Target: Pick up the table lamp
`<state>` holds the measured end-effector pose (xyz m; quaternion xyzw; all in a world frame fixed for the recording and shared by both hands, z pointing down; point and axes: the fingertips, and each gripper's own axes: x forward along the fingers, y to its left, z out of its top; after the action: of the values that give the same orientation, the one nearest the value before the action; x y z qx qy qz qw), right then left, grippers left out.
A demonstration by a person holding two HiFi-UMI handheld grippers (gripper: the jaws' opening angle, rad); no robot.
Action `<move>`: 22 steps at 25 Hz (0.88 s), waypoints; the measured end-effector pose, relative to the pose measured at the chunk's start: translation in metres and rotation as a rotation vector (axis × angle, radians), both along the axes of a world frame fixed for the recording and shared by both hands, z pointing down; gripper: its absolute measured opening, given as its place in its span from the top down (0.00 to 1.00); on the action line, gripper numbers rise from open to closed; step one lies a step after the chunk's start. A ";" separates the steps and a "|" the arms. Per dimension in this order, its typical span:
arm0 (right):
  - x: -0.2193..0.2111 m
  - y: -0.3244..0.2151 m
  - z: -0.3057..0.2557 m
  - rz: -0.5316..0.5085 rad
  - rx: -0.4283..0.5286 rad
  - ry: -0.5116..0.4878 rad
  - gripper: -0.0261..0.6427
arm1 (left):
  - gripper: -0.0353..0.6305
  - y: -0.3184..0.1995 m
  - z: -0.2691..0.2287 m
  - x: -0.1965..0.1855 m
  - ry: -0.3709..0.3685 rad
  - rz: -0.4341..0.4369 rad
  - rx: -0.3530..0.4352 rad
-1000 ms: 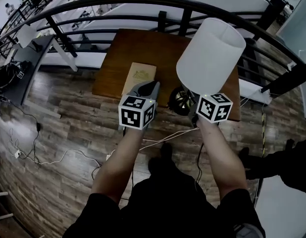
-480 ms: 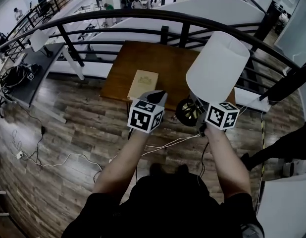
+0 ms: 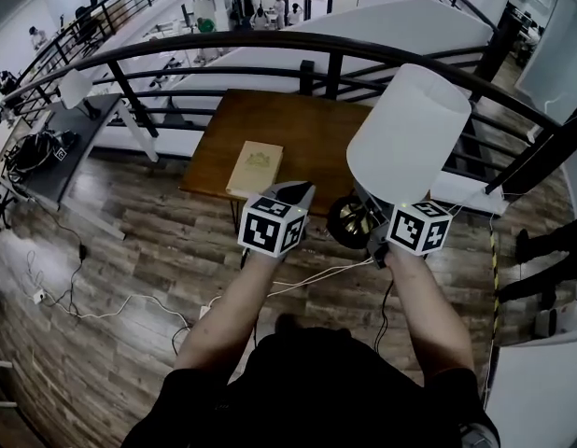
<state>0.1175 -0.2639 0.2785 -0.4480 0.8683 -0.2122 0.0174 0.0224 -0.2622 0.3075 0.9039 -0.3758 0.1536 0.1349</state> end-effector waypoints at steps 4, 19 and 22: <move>0.028 0.010 -0.005 -0.002 0.012 0.000 0.81 | 0.94 0.005 -0.009 0.018 0.015 -0.020 0.015; 0.104 0.032 -0.007 0.049 0.021 -0.007 0.81 | 0.94 0.013 -0.020 0.045 0.028 -0.073 0.042; 0.110 0.032 -0.009 0.050 0.028 -0.008 0.81 | 0.94 0.013 -0.020 0.049 0.026 -0.073 0.044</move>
<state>0.2272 -0.2323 0.2694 -0.4686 0.8595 -0.2015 0.0324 0.0711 -0.2496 0.2874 0.8942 -0.4101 0.1286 0.1253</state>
